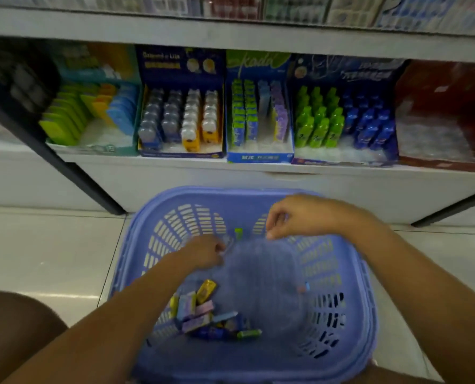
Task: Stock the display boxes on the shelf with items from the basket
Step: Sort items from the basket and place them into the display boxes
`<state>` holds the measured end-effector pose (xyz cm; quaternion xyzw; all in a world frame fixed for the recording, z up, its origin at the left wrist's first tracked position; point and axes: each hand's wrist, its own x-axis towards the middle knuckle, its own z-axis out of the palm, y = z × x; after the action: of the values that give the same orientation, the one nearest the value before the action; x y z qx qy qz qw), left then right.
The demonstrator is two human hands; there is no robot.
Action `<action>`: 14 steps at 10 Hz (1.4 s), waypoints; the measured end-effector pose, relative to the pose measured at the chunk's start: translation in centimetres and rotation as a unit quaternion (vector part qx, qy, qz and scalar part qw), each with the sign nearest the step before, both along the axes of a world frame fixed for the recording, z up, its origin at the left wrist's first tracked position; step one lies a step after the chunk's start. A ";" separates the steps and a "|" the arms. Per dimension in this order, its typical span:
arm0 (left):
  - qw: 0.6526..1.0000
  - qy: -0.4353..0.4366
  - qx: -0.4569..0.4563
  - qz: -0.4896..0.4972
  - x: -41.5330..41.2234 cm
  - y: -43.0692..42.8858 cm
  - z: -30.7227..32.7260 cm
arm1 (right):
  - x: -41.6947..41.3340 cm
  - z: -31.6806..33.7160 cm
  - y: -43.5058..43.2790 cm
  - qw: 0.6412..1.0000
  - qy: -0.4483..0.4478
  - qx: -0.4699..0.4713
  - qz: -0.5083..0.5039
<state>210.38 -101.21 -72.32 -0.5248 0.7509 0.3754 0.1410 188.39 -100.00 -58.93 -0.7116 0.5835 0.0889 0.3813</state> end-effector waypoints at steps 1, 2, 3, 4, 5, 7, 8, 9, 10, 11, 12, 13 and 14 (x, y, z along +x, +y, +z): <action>0.996 -0.057 0.061 -0.025 1.8 2.1 -3.0 | 2.3 -8.9 1.6 0.981 0.153 0.107 0.060; 0.990 -0.108 0.087 -0.017 3.2 4.1 -5.4 | 2.1 -16.2 4.0 0.948 0.268 0.168 0.033; 0.991 -0.092 0.094 -0.007 3.8 5.3 -7.2 | 0.9 -20.1 6.1 0.936 0.322 0.143 0.023; 0.990 -0.093 0.100 0.020 3.5 5.1 -8.2 | 0.5 -22.0 6.7 0.926 0.344 0.152 0.033; 0.988 -0.087 0.119 0.055 3.2 4.7 -9.0 | 1.3 -22.7 6.8 0.928 0.316 0.195 -0.015; 0.975 -0.041 0.175 0.131 2.0 5.3 -10.6 | 6.5 -22.0 7.4 0.972 0.011 0.220 -0.076; 0.974 -0.020 0.163 0.158 1.4 5.3 -10.7 | 9.1 -22.5 8.0 0.970 -0.023 0.238 -0.032; 0.972 -0.012 0.170 0.161 1.8 5.2 -10.7 | 10.2 -23.0 8.2 0.969 -0.003 0.246 0.018; 0.973 0.008 0.150 0.175 2.4 4.2 -10.1 | 10.3 -23.3 8.2 0.969 0.014 0.248 0.019; 0.965 0.045 0.172 0.191 2.8 3.8 -9.6 | 10.3 -23.0 8.0 0.970 0.033 0.239 0.042; 0.954 0.031 0.217 0.203 2.3 3.5 -8.2 | 9.5 -21.7 7.3 0.980 0.026 0.190 0.046; 0.945 0.069 0.284 0.151 0.9 2.8 -5.8 | 7.7 -18.9 5.7 0.984 -0.024 0.175 0.018; 0.942 0.091 0.304 0.112 -0.3 1.7 -2.5 | 5.4 -14.8 4.3 0.983 -0.043 0.181 -0.006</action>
<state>210.12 -99.51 -74.86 -0.5012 0.5474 0.6451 0.1818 193.83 -95.73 -73.77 -0.6303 0.5455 0.1600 0.5287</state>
